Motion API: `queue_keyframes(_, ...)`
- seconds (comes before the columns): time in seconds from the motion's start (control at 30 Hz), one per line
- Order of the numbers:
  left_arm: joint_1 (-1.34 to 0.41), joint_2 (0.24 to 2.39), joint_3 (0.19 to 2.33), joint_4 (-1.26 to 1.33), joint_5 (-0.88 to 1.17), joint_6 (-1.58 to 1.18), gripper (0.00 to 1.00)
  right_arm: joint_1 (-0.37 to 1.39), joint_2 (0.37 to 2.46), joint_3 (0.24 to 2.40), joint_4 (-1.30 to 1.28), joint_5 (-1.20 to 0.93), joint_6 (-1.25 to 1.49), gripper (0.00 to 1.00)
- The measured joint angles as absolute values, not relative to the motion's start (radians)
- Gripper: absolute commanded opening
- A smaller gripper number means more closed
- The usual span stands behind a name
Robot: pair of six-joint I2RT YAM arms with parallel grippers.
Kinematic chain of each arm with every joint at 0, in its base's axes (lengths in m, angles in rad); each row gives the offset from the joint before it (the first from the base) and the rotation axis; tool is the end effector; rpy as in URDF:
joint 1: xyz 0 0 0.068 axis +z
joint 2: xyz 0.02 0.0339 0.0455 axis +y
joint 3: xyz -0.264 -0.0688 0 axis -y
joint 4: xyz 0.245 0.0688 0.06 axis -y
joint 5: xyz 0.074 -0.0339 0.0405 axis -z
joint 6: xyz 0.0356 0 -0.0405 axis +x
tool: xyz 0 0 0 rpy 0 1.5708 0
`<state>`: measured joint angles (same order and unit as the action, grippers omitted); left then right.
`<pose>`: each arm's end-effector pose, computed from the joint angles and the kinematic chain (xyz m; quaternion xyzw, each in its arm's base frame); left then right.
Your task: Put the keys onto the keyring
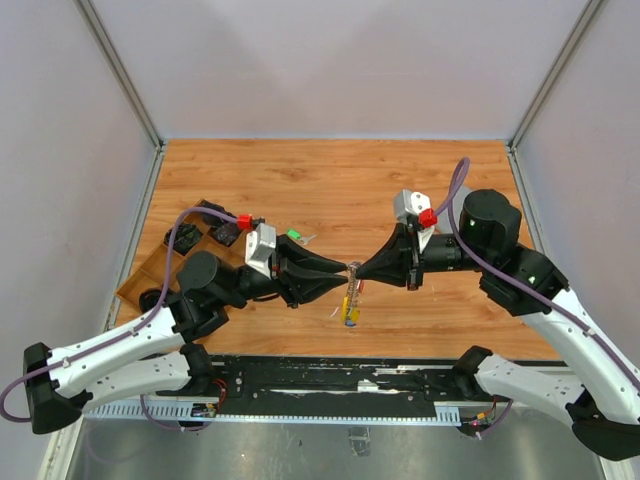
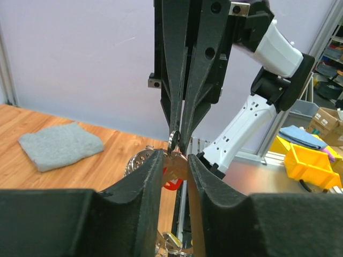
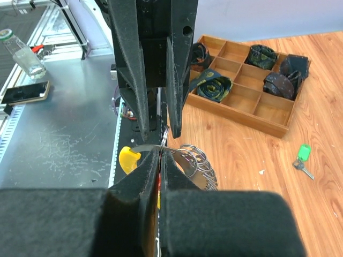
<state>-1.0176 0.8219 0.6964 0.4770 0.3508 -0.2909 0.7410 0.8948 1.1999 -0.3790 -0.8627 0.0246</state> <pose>0.0903 -0.1695 0.3727 0.3341 0.4761 -0.5706 0.5798 0.1052 0.1329 0.4431 -0.4998 0.5236 0.5151 0.4590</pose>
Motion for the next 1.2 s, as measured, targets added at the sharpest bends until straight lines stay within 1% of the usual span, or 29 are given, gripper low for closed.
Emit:
queue_keyframes(0.1, -1.018, 0.822, 0.704, 0.452, 0.353, -0.279, 0.39, 0.741, 0.920, 1.272, -0.500, -0.844, -0.030, 0.01)
queue_keyframes(0.2, -1.018, 0.824, 0.735, 0.385, 0.348, -0.256, 0.43, 0.741, 0.959, 1.365, -0.646, -0.817, -0.106, 0.01)
queue_keyframes(0.43, -1.018, 0.876, 0.853, 0.223, 0.329, -0.162, 0.45, 0.785, 1.058, 1.535, -0.964, -0.682, -0.245, 0.01)
queue_keyframes(0.67, -1.018, 0.920, 0.865, 0.128, 0.342, -0.090, 0.45, 0.888, 1.187, 1.658, -1.227, -0.477, -0.280, 0.01)
queue_keyframes(0.97, -1.024, 0.988, 0.907, 0.048, 0.414, -0.010, 0.46, 0.900, 1.205, 1.676, -1.315, -0.417, -0.280, 0.01)
queue_keyframes(1.2, -1.099, 1.037, 0.952, 0.017, 0.401, 0.046, 0.46, 0.909, 1.212, 1.678, -1.314, -0.425, -0.278, 0.01)
